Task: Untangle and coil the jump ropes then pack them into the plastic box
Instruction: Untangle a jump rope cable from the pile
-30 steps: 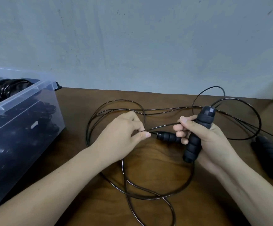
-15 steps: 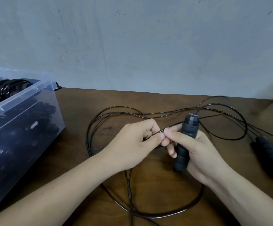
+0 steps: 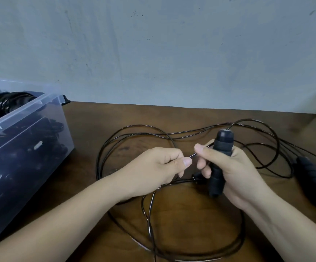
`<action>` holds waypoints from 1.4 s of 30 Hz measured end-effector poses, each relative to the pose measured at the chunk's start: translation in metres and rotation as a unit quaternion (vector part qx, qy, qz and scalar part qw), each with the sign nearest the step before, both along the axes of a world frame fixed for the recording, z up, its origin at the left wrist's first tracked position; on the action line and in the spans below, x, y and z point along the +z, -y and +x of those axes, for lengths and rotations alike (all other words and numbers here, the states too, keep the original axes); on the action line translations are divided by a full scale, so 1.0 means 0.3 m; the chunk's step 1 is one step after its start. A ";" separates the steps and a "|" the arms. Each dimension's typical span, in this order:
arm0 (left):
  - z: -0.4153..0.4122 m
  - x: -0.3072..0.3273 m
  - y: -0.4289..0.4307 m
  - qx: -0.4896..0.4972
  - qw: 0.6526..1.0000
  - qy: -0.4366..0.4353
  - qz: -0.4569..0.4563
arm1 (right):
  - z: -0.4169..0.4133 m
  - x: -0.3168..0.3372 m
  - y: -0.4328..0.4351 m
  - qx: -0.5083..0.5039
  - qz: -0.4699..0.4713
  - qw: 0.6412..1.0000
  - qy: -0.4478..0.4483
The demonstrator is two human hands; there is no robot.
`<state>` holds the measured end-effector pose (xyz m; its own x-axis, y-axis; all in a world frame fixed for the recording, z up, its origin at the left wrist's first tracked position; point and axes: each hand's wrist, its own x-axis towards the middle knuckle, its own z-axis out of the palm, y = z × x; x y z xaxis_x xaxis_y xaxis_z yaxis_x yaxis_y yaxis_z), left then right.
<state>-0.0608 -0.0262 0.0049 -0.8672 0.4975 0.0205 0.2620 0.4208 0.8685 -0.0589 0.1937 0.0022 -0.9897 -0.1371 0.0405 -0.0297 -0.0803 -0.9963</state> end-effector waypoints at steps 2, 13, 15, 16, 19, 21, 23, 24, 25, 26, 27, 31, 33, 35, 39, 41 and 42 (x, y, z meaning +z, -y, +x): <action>-0.009 0.013 0.018 0.007 0.999 -0.021 -0.035 | -0.026 0.016 -0.032 -0.043 -0.052 0.997 0.024; -0.038 0.004 0.052 0.056 0.985 -0.127 -0.107 | -0.045 0.006 -0.047 -0.033 -0.098 0.993 0.060; -0.026 -0.001 0.034 0.047 0.983 -0.139 -0.107 | -0.019 -0.005 -0.014 -0.002 -0.060 0.997 0.045; -0.020 -0.004 0.027 0.040 0.984 -0.143 -0.102 | -0.007 -0.012 0.003 0.017 -0.042 0.998 0.035; -0.002 -0.010 0.010 0.009 0.984 -0.149 -0.094 | 0.018 -0.031 0.035 0.052 -0.011 0.998 0.015; 0.006 -0.009 0.007 -0.008 0.982 -0.158 -0.101 | 0.021 -0.038 0.036 0.045 -0.008 0.999 0.008; 0.009 -0.011 0.006 -0.017 0.980 -0.164 -0.112 | 0.018 -0.040 0.030 0.038 -0.007 0.999 0.002; 0.009 -0.014 0.004 -0.015 0.979 -0.165 -0.117 | 0.016 -0.038 0.027 0.035 -0.005 0.999 -0.003; 0.008 -0.015 0.003 -0.008 0.979 -0.166 -0.122 | 0.013 -0.033 0.024 0.028 -0.005 1.000 -0.008; 0.005 -0.016 0.004 0.003 0.978 -0.165 -0.126 | 0.007 -0.026 0.020 0.016 -0.012 1.000 -0.011; 0.001 -0.013 0.006 0.013 0.978 -0.162 -0.128 | 0.000 -0.015 0.013 -0.002 -0.032 0.999 -0.008; -0.016 0.000 0.030 0.038 0.976 -0.167 -0.134 | -0.047 0.020 -0.058 -0.079 -0.142 0.986 0.027; -0.027 0.002 0.045 0.051 0.973 -0.174 -0.140 | -0.068 0.025 -0.088 -0.091 -0.163 0.982 0.036; -0.033 -0.004 0.050 0.057 0.973 -0.174 -0.137 | -0.075 0.015 -0.090 -0.087 -0.159 0.982 0.041; -0.019 -0.009 0.029 0.045 0.979 -0.160 -0.122 | -0.045 -0.005 -0.035 -0.042 -0.096 0.993 0.052; -0.009 -0.012 0.014 0.034 0.979 -0.159 -0.125 | -0.023 -0.009 -0.013 -0.009 -0.054 0.998 0.040; -0.004 -0.014 0.008 0.029 0.977 -0.166 -0.129 | -0.012 -0.009 -0.007 0.006 -0.036 0.999 0.030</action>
<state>-0.0620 -0.0286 0.0008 -0.8610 0.4733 0.1861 0.4806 0.6374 0.6023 -0.0626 0.1958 -0.0005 -0.9889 -0.1483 -0.0084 0.0313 -0.1527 -0.9878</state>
